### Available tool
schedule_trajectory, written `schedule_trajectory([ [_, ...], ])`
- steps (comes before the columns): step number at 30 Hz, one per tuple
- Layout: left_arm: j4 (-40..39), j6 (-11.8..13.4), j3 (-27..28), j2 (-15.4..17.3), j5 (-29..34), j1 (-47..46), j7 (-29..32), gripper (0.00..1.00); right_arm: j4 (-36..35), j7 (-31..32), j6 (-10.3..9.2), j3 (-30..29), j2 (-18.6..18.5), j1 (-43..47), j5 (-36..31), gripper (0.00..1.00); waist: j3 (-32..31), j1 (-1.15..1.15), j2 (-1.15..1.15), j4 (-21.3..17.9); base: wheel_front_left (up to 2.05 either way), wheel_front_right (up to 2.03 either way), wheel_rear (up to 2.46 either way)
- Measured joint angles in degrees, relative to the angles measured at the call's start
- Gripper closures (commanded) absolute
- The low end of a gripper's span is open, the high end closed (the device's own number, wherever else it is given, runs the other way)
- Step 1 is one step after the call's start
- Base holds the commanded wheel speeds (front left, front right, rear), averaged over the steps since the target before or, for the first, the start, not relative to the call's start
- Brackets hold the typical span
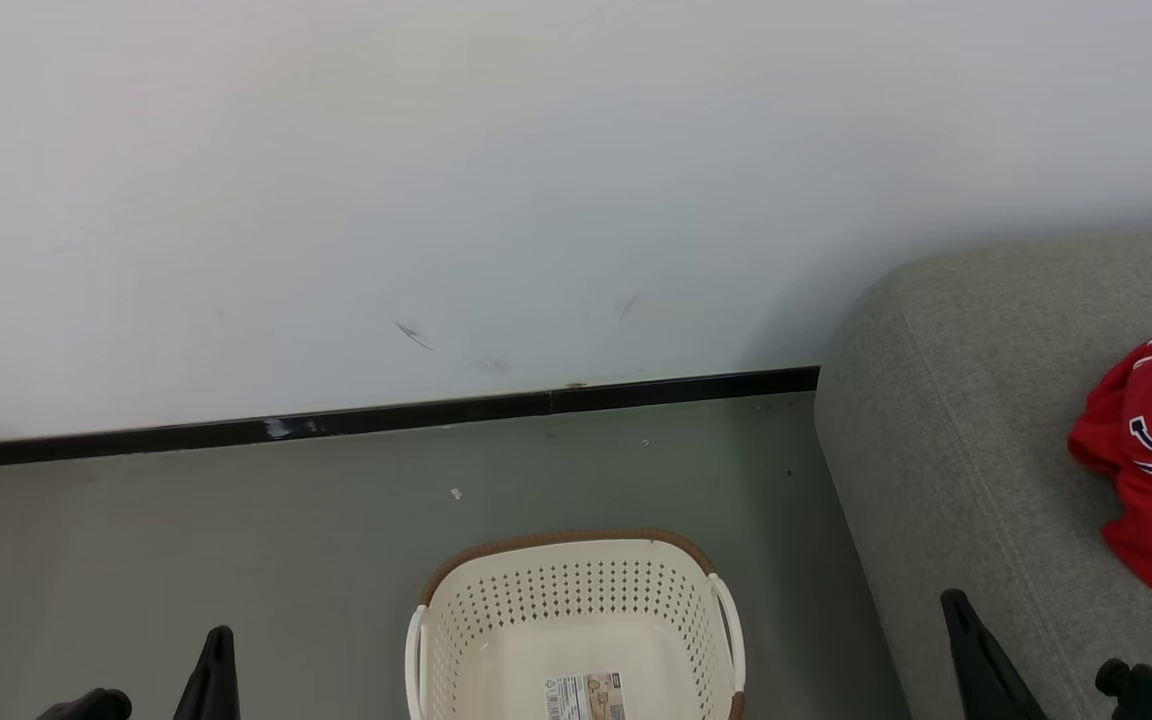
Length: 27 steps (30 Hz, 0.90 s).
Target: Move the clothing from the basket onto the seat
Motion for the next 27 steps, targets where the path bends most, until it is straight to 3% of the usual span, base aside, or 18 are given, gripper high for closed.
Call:
schedule_trajectory([
  [6, 0.08, -1.11, 1.01, -0.41, -3.93, -0.75, 1.41, 1.0, 0.63, 1.35, 0.0, -0.14, -0.52, -0.2, 5.67, 1.0, -0.03, 0.19, 0.0, 0.23, 0.0, 0.0, 0.0],
  [14, 0.38, -2.27, 2.14, -1.25, -8.62, -1.01, 2.77, 1.0, 1.83, 2.76, 0.0, -0.23, -1.12, -2.41, 12.34, 1.0, -0.04, 0.26, 0.0, 0.44, 0.0, 0.0, 0.0],
  [27, 1.11, -4.3, 4.21, -2.14, -17.06, -2.15, 5.35, 1.0, 4.16, 4.92, 0.0, -0.27, -2.4, -4.82, 24.54, 1.0, 0.26, 0.08, 0.0, 0.79, 0.0, 0.0, 0.0],
])
